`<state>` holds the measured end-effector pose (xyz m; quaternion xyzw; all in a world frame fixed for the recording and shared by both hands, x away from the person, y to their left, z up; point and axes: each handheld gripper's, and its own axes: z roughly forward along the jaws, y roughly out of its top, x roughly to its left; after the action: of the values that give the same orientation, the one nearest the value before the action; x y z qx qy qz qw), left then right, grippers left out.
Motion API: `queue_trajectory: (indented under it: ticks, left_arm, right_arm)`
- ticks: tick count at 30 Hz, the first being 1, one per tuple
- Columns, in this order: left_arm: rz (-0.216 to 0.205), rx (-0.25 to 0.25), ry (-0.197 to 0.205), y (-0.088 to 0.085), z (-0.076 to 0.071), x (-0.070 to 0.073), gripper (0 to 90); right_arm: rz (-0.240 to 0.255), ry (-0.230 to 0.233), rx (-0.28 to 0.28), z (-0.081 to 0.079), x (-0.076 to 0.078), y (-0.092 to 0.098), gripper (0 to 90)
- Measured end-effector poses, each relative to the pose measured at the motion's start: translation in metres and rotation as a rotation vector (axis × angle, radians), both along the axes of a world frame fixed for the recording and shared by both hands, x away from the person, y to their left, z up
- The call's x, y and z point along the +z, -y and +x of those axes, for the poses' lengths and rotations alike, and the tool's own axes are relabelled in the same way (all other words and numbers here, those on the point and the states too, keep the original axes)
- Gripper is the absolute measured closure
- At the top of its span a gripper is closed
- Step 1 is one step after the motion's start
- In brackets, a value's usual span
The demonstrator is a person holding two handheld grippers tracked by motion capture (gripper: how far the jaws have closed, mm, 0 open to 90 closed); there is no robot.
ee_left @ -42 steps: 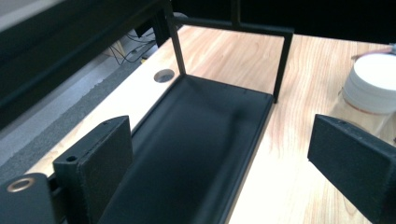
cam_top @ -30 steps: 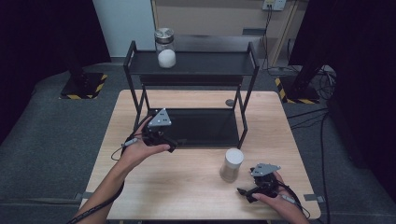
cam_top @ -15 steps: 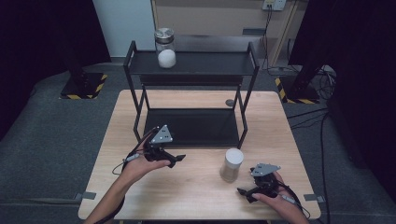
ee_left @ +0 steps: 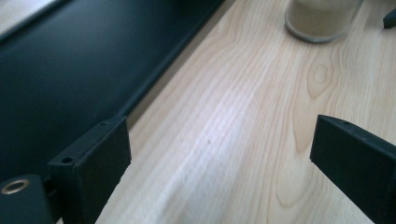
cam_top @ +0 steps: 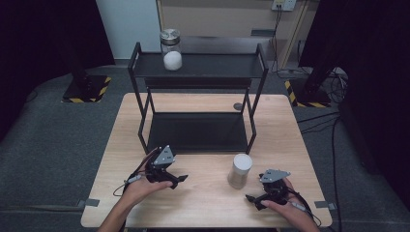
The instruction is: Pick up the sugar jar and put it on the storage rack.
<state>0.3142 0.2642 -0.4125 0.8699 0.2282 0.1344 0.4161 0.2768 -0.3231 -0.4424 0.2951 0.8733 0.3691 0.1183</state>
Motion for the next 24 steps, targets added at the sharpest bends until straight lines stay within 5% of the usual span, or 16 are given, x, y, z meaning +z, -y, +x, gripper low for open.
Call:
queue_trajectory:
  ticks: [10,21,24]
  left_arm:
    - [0.011,0.044,-0.023,-0.015,-0.021,-0.014,4.4]
    - [0.020,0.215,-0.078,-0.035,-0.039,-0.024,4.5]
    - [0.051,0.250,-0.081,-0.035,-0.040,-0.025,4.6]
  right_arm:
    - [-0.001,0.001,-0.004,-0.001,0.000,0.000,1.0]
    - [-0.001,0.001,-0.011,-0.002,0.000,-0.001,0.9]
    - [-0.001,0.001,-0.011,-0.002,0.000,-0.001,1.0]
